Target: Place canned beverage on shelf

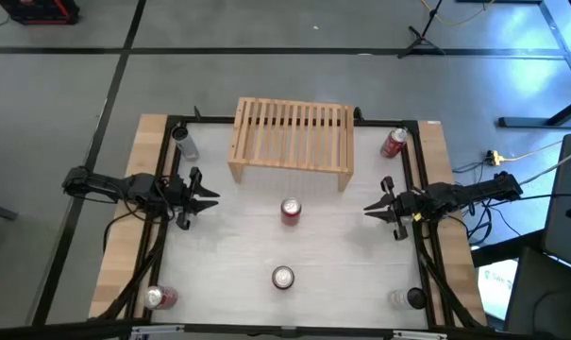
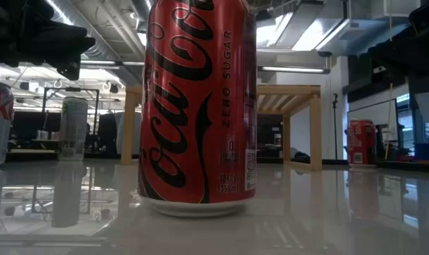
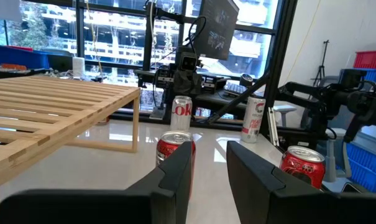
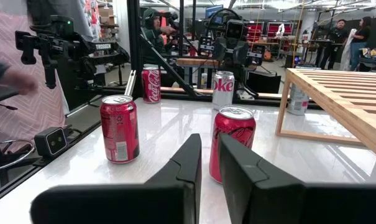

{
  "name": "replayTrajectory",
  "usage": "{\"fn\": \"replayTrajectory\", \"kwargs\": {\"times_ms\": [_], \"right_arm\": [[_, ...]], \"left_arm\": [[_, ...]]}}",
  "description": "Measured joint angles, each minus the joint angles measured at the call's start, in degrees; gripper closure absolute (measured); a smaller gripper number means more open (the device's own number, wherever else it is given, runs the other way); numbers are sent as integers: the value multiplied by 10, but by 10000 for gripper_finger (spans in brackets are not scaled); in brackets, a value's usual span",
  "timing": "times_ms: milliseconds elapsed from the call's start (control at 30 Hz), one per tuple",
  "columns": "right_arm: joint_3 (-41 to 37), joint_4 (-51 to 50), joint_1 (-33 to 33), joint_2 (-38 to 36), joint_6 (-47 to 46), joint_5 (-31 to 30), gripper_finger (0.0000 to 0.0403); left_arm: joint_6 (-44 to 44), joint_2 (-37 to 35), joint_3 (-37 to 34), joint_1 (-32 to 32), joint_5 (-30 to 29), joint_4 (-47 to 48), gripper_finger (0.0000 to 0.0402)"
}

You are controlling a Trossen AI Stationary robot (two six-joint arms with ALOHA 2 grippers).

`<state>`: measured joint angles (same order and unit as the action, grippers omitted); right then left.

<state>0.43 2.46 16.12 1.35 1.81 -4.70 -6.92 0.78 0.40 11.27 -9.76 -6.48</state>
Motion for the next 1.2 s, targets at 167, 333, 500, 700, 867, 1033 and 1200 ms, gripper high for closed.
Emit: {"fn": "replayTrajectory", "kwargs": {"times_ms": [167, 333, 500, 700, 867, 1033, 1200], "right_arm": [[0, 7, 0, 0, 37, -70, 358], [0, 10, 0, 0, 45, -98, 358], [0, 17, 0, 0, 45, -110, 358], [0, 110, 0, 0, -118, -269, 358], [10, 152, 0, 0, -247, -418, 358], [20, 198, 0, 0, -254, -558, 358], [72, 196, 0, 0, -122, -617, 359]], "left_arm": [[0, 0, 0, 0, 0, 0, 308], [6, 0, 0, 0, -2, 0, 308], [48, 0, 0, 0, -21, -11, 308], [46, 0, 0, 0, -42, -93, 308], [47, 0, 0, 0, -71, -192, 308], [61, 0, 0, 0, -112, -251, 308], [50, 0, 0, 0, -228, -339, 308]]}}
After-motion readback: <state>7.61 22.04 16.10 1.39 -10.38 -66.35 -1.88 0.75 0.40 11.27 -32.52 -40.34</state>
